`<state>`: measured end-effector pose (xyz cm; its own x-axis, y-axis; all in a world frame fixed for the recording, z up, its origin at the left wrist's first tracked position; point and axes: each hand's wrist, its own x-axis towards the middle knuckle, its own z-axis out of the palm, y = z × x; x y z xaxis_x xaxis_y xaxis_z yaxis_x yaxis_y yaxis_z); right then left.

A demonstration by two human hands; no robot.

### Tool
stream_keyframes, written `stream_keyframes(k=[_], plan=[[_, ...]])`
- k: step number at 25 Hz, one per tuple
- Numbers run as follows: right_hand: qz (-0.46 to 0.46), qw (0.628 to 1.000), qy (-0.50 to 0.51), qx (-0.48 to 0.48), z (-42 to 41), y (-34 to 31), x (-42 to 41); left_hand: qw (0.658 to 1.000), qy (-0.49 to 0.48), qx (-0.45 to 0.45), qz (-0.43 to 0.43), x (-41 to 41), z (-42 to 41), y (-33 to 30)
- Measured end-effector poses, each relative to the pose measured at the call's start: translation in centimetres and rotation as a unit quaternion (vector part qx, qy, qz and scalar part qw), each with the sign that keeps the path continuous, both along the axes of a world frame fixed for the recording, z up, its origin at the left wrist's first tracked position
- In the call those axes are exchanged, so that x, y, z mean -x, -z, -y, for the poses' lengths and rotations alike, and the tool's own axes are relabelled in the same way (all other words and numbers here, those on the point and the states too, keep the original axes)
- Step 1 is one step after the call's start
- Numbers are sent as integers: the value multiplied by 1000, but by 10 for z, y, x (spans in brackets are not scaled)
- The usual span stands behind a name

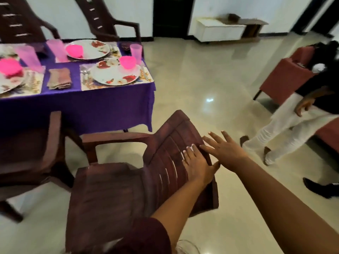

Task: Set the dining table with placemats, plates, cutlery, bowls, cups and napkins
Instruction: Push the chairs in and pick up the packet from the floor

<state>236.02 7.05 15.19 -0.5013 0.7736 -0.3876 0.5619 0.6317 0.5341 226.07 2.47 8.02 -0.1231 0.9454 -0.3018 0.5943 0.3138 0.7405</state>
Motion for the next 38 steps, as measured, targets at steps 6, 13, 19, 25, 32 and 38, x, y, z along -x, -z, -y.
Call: stream_keyframes(k=[6, 13, 19, 25, 32, 38], plan=[[-32, 993, -111, 13, -63, 10, 20, 998, 10, 64, 6, 0, -18, 9], [30, 966, -251, 45, -106, 24, 59, 995, 30, 90, -43, 0, -18, 8], [-22, 930, -362, 52, -124, 46, 34, 979, -59, 117, -156, -45, -21, -9], [-10, 945, -322, 57, -89, 38, 6, 975, 15, 142, -167, -44, 17, -28], [-75, 917, -353, 169, -17, 39, 26, 944, 12, 182, -275, 15, 114, -22], [-148, 922, -276, 228, -16, 55, 34, 887, 0, 88, -454, 53, 124, 13]])
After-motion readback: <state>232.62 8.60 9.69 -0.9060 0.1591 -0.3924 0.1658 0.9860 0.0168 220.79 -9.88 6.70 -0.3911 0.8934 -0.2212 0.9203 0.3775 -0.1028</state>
